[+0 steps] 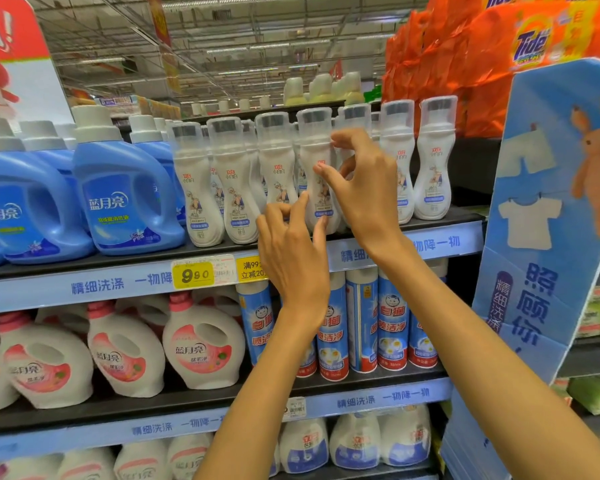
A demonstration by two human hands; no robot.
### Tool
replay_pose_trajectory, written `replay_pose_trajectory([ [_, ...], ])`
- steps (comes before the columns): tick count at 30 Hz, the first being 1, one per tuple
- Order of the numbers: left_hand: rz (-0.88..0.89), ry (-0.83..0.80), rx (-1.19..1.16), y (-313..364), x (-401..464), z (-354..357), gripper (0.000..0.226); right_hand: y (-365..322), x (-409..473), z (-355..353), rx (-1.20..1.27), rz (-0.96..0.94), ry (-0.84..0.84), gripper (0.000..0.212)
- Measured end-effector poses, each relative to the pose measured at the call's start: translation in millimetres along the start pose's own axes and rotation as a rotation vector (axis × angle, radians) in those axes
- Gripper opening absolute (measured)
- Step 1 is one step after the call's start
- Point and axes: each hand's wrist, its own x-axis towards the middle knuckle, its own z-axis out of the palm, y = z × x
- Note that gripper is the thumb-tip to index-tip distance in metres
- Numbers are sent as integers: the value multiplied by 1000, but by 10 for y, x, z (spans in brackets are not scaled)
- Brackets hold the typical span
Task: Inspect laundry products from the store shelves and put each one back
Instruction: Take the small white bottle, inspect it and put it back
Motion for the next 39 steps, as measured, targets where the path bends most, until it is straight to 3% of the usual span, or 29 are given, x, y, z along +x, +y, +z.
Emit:
replay_pose_trajectory([
  [8,20,16,-53,-22,-42,-6,42,12,41,-174,43,-53,54,32],
  [12,85,30,-99,41,-62,2,41,81,176,-269,-170,-74,145,45],
  [18,133,-27,-160,151,-33,65,32,191,229,-239,-415,-71,-69,65],
  [22,129,-67,-186,128,-37,90,33,173,217,-300,-307,-107,-6,60],
  [28,143,-105,-207,91,-83,82,37,115,52,-408,153,-47,-42,54],
  [33,140,-193,-266,106,-144,-3,42,36,-47,-540,315,-7,-29,56],
  [39,-172,-491,-873,207,-343,-304,35,-120,-259,-669,448,29,-94,54],
])
